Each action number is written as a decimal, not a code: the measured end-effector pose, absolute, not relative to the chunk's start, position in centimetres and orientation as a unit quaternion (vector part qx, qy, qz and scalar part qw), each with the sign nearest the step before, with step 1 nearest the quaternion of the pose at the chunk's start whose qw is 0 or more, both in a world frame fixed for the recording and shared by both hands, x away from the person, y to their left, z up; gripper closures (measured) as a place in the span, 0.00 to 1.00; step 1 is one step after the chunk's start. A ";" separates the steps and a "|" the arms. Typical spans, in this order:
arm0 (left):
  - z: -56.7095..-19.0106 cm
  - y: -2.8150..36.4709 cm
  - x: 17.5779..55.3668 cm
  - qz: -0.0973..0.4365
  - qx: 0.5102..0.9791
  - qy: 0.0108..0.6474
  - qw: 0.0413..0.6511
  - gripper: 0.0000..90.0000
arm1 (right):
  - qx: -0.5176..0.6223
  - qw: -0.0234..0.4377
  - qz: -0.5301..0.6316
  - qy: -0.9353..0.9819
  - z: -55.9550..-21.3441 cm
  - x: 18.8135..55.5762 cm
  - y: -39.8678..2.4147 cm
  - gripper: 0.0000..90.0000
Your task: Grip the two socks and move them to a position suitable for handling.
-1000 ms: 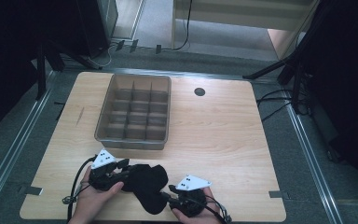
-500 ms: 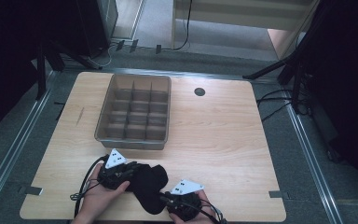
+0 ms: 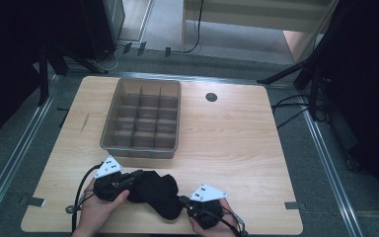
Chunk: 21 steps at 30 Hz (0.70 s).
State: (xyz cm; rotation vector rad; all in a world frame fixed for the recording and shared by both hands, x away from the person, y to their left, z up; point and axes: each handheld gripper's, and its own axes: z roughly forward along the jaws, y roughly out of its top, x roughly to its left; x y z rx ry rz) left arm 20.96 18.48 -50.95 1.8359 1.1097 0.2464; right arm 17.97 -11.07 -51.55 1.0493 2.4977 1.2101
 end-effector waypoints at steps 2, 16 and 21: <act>-50.9 19.0 20.7 0.089 0.740 0.460 0.483 0.97 | 0.354 0.098 0.412 0.834 -50.5 19.0 -11.8 0.97; -51.2 21.9 17.7 0.117 0.687 0.506 0.509 0.96 | 0.296 0.104 0.403 0.860 -49.2 22.2 -9.8 0.96; -51.7 22.3 17.1 0.113 0.680 0.516 0.509 0.95 | 0.284 0.097 0.396 0.868 -49.3 23.5 -9.1 0.96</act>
